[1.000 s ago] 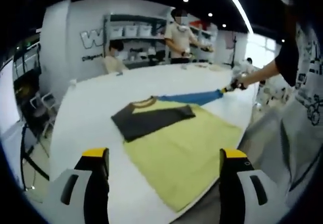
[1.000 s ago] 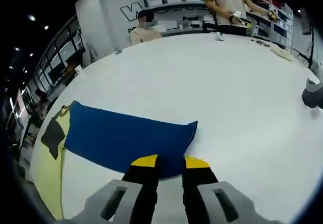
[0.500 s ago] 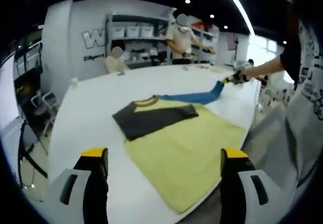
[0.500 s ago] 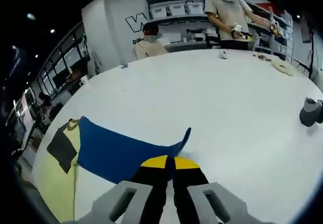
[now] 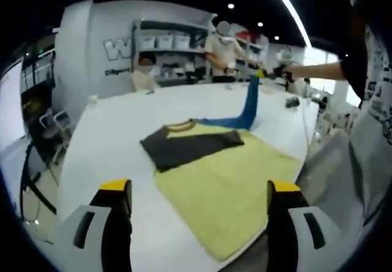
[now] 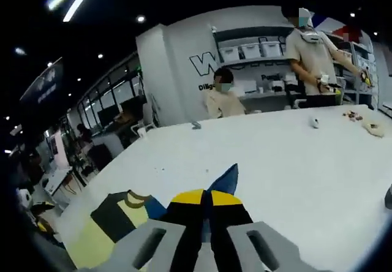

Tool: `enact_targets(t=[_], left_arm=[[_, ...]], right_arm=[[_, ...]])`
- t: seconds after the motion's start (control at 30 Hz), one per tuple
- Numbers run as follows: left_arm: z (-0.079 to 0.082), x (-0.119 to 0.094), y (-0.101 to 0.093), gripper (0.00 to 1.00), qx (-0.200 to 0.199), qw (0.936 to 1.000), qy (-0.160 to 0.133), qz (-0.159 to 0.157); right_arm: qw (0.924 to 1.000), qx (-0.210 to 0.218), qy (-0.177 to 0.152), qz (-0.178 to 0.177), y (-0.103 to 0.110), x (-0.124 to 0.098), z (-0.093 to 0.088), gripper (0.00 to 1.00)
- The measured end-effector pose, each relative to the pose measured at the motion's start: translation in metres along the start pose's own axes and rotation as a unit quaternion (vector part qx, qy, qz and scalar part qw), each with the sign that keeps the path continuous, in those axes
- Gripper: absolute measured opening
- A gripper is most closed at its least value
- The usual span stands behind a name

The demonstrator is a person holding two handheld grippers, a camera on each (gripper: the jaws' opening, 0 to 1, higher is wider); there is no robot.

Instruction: Fold the garment on the visible template until the final outline fits inside the template.

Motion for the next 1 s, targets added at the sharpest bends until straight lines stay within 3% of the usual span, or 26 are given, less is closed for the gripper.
enact_targets(t=[0.2,0.3,0.4,0.47,0.6,0.77,0.9,1.0], left_arm=[[-0.002,-0.005,0.008,0.85,0.004,1.0,0.002,0.005],[0.0,-0.007,0.008,0.85,0.004,0.9999,-0.003,0.01],[0.0,-0.008,0.012,0.84,-0.004,0.9998,-0.01,0.018],[0.0,-0.007,0.011,0.84,-0.007,0.9997,-0.012,0.021],[-0.005,-0.008,0.014,0.83,-0.009,0.9997,-0.01,0.021],[-0.01,-0.011,0.023,0.82,-0.012,0.9994,-0.009,0.032],[-0.016,-0.009,0.023,0.82,-0.017,0.9994,-0.004,0.031],[-0.02,-0.008,0.025,0.82,-0.017,0.9994,0.0,0.03]], right_arm=[[0.998,-0.001,-0.025,0.058,0.049,0.034,0.03,0.0],[0.9961,-0.006,-0.028,0.084,0.076,0.043,0.036,0.0],[0.9926,-0.05,-0.026,0.108,0.101,0.056,0.04,0.0],[0.99,-0.05,-0.033,0.128,0.127,0.062,0.039,0.0],[0.9804,-0.102,-0.007,0.168,0.165,0.087,0.029,0.0],[0.9694,-0.116,0.018,0.215,0.215,0.105,0.007,0.0],[0.9584,-0.144,0.068,0.237,0.243,0.126,-0.034,0.0],[0.9543,-0.148,0.082,0.246,0.253,0.133,-0.051,0.0]])
Point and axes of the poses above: the point that each gripper's makers call its tool centre point, and the gripper's own axes: x roughly forward along the fingers, y roughly to its left, z roughly out of its top, the point moved 5 cm from there along -x, roughly backward along the fingers, and after that the axes turned 3 degrees about -y, right-handed, at the moved point
